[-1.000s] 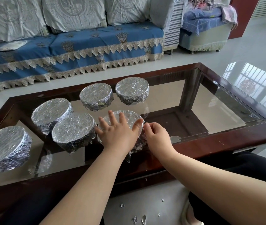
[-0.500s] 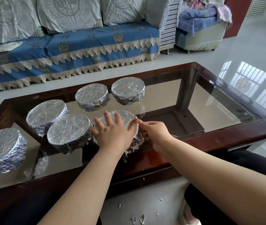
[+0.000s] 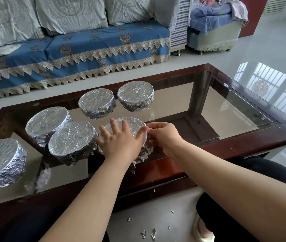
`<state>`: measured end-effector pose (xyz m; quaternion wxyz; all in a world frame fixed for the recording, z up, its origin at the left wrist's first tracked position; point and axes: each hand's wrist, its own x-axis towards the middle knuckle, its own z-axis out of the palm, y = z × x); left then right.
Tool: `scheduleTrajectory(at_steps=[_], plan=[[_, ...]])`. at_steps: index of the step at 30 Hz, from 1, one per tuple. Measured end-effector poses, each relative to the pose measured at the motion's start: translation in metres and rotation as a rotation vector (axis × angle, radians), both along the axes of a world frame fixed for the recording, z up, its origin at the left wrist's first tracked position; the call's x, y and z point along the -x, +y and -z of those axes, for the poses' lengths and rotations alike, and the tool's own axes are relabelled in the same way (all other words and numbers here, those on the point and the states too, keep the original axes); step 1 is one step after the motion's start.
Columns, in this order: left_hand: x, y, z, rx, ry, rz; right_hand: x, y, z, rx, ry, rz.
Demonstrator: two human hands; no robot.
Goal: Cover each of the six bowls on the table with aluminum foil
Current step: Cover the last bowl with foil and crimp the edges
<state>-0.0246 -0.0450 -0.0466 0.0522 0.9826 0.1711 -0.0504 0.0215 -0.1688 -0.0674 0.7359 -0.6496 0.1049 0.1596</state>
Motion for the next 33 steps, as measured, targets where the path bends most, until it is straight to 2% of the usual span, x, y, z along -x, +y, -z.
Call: scheduleTrajectory(at_steps=[4, 10, 20, 22, 28, 33], plan=[[0.000, -0.001, 0.000, 0.004, -0.001, -0.004, -0.005, 0.003, 0.003, 0.187, -0.111, -0.012], [0.000, -0.001, 0.000, 0.008, 0.000, -0.005, -0.009, 0.004, 0.000, 0.314, -0.135, -0.118], [0.001, -0.001, -0.001, 0.013, -0.004, -0.003, -0.006, 0.003, 0.004, 0.259, -0.152, -0.080], [0.001, -0.001, -0.001, 0.010, -0.005, -0.003, -0.006, 0.004, 0.004, 0.301, -0.185, -0.078], [0.001, -0.002, -0.001, 0.015, -0.016, -0.010, -0.006, 0.003, 0.003, 0.608, -0.355, -0.121], [0.002, -0.003, 0.000, 0.007, -0.042, -0.015, 0.003, -0.001, -0.008, 0.592, -0.309, -0.185]])
